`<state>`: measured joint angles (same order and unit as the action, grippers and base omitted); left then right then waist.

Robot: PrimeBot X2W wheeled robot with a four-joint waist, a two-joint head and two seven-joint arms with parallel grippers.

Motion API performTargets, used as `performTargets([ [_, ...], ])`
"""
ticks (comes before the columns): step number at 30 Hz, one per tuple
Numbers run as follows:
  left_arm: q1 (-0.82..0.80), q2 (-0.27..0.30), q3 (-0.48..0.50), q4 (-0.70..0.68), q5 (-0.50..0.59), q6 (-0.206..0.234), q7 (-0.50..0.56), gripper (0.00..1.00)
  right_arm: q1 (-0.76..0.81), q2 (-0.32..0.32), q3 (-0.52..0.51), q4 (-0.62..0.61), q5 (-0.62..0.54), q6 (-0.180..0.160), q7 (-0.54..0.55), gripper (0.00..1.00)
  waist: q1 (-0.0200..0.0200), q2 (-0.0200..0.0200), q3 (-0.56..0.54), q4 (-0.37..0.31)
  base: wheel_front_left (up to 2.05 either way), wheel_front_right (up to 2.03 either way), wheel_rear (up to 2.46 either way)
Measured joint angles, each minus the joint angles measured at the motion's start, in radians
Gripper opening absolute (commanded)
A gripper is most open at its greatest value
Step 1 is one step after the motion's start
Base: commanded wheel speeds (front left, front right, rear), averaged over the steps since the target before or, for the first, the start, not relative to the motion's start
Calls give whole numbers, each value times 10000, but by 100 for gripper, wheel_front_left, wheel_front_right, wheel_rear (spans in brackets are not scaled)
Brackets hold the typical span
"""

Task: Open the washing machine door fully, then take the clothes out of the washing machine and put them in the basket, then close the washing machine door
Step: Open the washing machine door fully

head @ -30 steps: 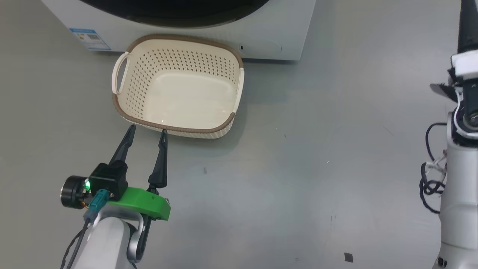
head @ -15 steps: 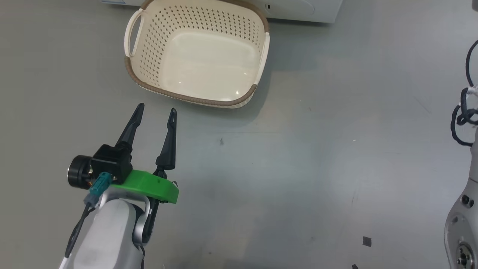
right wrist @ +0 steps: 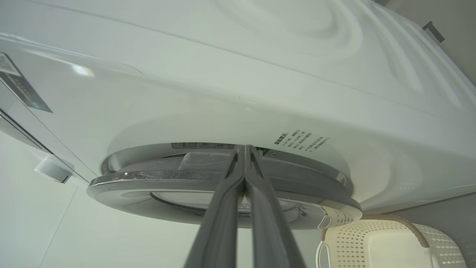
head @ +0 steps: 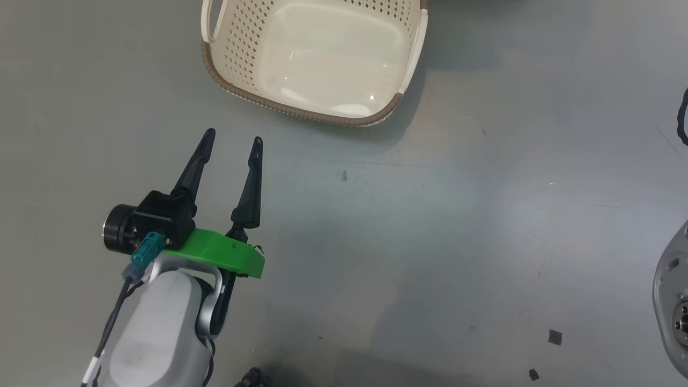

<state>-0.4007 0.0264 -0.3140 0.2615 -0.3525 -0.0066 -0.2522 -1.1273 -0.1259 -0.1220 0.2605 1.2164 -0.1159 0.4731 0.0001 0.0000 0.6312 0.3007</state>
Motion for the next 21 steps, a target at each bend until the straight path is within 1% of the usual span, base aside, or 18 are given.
performTargets([
  [4,-36,-10,-138,15,-84,0,0,100,-516,79,35,267,324,-17,357,0,0,0,154,131,0,0,0],
  [11,-159,-19,-251,19,-316,2,0,100,-1112,82,123,708,332,-31,640,0,0,0,344,306,0,0,0],
  [13,-195,-23,-341,19,-345,4,0,100,-1288,77,161,821,330,-102,723,0,0,0,398,367,0,0,0],
  [21,-269,-29,-439,4,-489,23,0,100,-1945,111,334,1367,330,-104,895,0,0,0,608,598,0,0,0],
])
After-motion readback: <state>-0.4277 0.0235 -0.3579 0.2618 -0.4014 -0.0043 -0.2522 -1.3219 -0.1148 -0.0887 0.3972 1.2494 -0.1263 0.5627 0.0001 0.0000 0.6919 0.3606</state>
